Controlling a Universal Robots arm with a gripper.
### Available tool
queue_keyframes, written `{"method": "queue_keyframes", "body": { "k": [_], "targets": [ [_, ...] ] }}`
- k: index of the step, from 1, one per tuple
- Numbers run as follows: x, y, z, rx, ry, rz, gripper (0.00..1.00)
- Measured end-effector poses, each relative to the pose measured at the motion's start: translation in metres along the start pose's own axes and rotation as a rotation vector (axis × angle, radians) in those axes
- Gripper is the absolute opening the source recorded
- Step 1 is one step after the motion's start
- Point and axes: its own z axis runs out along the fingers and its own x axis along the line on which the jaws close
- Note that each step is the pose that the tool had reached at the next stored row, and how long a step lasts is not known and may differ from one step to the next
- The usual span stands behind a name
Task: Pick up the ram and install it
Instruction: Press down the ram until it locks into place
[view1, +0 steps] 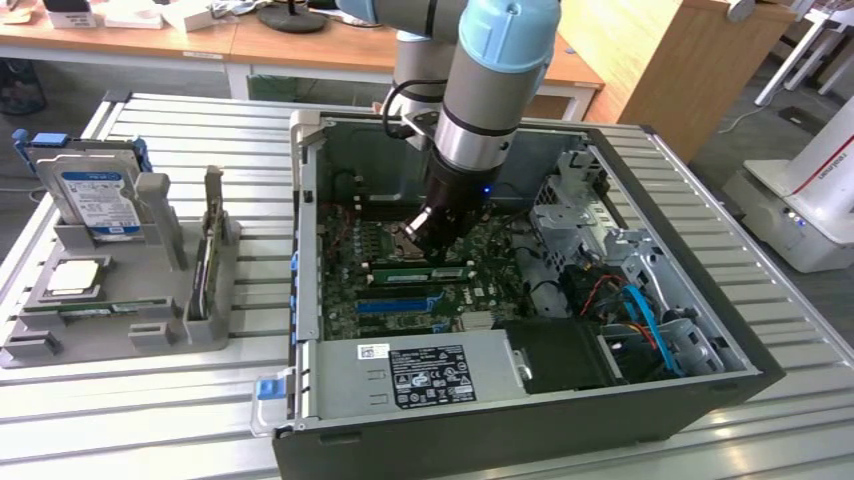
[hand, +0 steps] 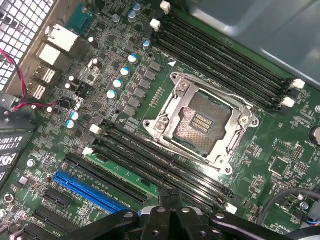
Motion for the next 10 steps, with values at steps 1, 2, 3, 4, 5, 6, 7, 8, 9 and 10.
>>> {"method": "queue_keyframes", "body": {
  "k": [1, 2, 3, 4, 5, 6, 7, 8, 9, 10],
  "targets": [
    [0.0, 0.0, 0.0, 0.0, 0.0, 0.0, 0.11],
    [0.0, 0.0, 0.0, 0.0, 0.0, 0.0, 0.11],
    [0.0, 0.0, 0.0, 0.0, 0.0, 0.002, 0.11],
    [0.0, 0.0, 0.0, 0.0, -0.0002, 0.007, 0.11],
    [0.0, 0.0, 0.0, 0.0, -0.0005, 0.013, 0.11],
    [0.0, 0.0, 0.0, 0.0001, -0.0007, 0.021, 0.11],
    [0.0, 0.0, 0.0, 0.0002, -0.001, 0.03, 0.11],
    [0.0, 0.0, 0.0, 0.0002, -0.0014, 0.042, 0.11],
    [0.0, 0.0, 0.0, 0.0003, -0.002, 0.057, 0.11],
    [0.0, 0.0, 0.0, 0.0004, -0.0025, 0.072, 0.11]
  ]
}}
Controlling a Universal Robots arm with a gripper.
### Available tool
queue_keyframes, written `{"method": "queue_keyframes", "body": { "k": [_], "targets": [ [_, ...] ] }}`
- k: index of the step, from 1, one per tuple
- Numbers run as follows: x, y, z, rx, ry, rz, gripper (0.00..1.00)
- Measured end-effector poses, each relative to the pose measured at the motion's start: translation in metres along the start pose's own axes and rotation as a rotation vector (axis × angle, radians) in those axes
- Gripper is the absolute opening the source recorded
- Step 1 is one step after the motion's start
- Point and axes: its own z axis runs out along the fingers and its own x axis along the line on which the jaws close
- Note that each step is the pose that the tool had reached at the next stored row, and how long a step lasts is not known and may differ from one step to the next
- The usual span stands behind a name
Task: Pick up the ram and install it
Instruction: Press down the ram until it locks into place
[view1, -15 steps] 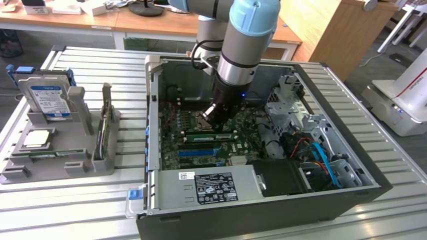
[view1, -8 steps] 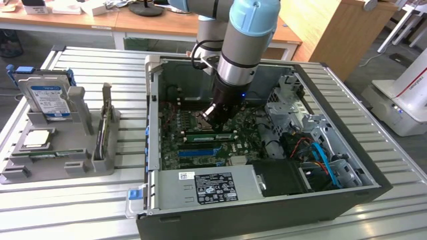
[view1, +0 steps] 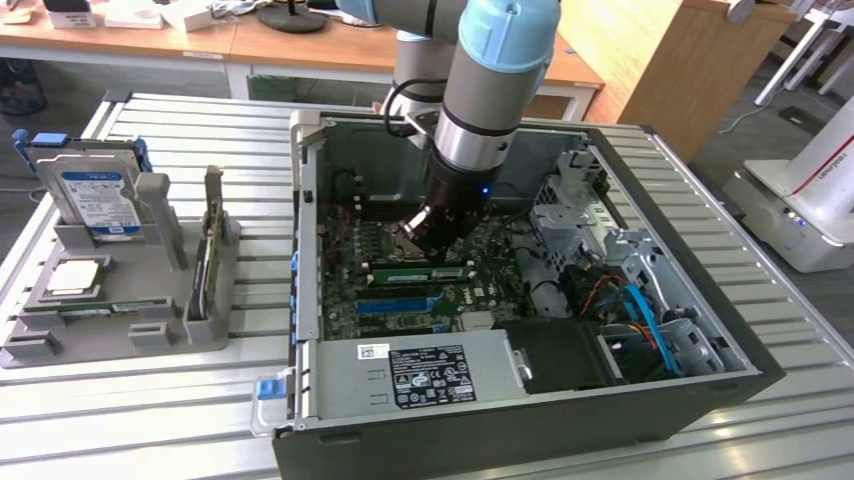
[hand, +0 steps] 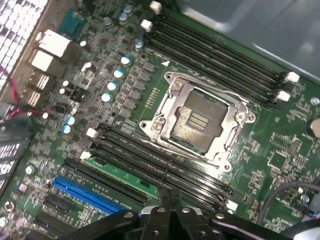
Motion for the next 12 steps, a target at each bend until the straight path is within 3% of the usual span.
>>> {"method": "queue_keyframes", "body": {
  "k": [12],
  "targets": [
    [0.0, 0.0, 0.0, 0.0012, -0.0066, 0.193, 0.11]
  ]
}}
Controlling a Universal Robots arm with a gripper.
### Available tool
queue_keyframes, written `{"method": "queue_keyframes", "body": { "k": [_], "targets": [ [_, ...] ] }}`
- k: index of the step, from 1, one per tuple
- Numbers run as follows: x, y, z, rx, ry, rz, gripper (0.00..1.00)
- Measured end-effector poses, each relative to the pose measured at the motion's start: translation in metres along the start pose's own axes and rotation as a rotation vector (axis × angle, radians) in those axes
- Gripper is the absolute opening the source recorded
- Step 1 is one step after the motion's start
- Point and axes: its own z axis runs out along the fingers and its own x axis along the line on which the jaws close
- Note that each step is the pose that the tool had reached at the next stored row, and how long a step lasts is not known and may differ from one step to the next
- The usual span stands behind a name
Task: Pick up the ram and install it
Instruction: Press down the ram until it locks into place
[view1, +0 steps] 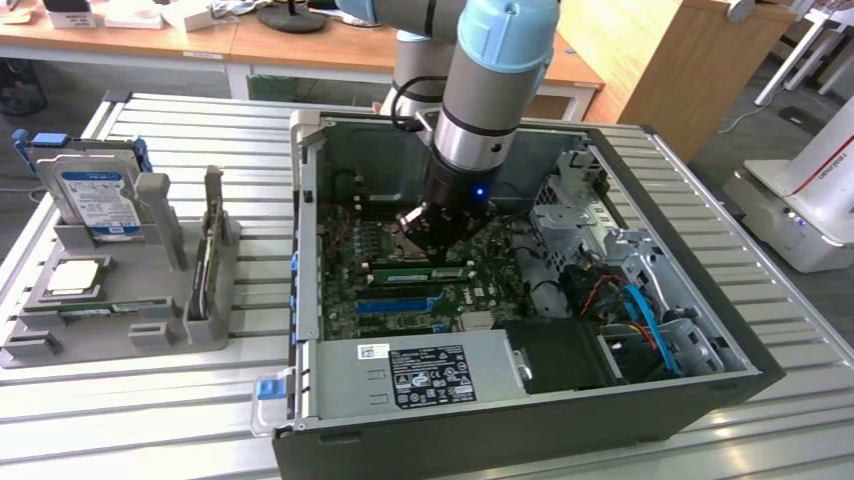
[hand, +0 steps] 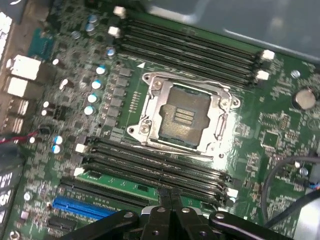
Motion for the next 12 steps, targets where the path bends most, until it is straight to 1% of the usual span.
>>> {"method": "queue_keyframes", "body": {
  "k": [12],
  "targets": [
    [0.0, 0.0, -0.0006, 0.0012, -0.0063, 0.187, 0.11]
  ]
}}
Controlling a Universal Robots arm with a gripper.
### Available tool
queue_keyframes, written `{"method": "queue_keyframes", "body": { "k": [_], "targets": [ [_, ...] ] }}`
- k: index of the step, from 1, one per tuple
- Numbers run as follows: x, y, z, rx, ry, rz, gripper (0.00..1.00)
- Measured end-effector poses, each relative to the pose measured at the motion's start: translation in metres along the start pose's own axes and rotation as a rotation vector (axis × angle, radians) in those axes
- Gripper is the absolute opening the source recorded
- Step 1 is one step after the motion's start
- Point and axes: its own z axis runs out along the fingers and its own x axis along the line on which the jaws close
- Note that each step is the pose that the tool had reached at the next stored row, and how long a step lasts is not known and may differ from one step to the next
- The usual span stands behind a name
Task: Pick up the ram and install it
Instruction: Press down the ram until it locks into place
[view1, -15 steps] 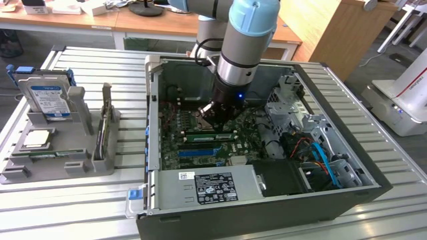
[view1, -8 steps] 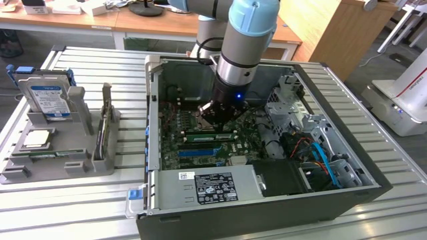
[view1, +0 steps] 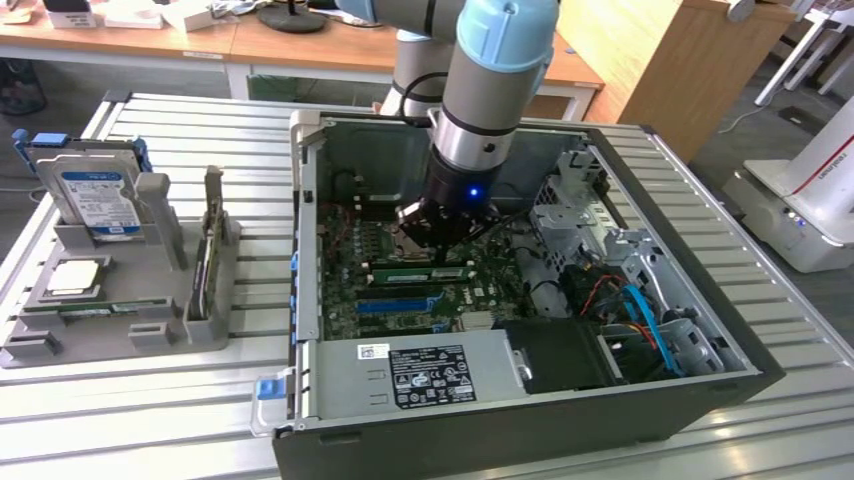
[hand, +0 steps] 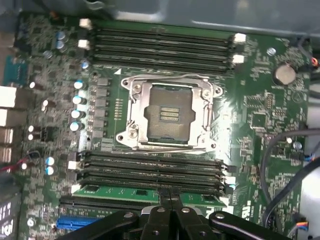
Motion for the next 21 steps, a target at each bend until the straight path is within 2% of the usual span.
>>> {"method": "queue_keyframes", "body": {
  "k": [3, 8, 11, 14, 19, 20, 21],
  "targets": [
    [0.0, 0.0, -0.0003, 0.0001, -0.0009, 0.025, 0.11],
    [0.0, 0.0, -0.0004, 0.0001, -0.001, 0.026, 0.11],
    [0.0, 0.0001, -0.0039, 0.0003, -0.0006, 0.026, 0.11],
    [0.0, 0.0003, -0.0089, 0.0001, 0.0017, 0.026, 0.11],
    [-0.0001, 0.0004, -0.0091, -0.0001, 0.0018, 0.026, 0.11],
    [0.0, 0.0003, -0.0092, 0.0, 0.0025, 0.026, 0.11],
    [-0.0001, 0.0003, -0.0093, 0.0, 0.0062, 0.026, 0.11]
  ]
}}
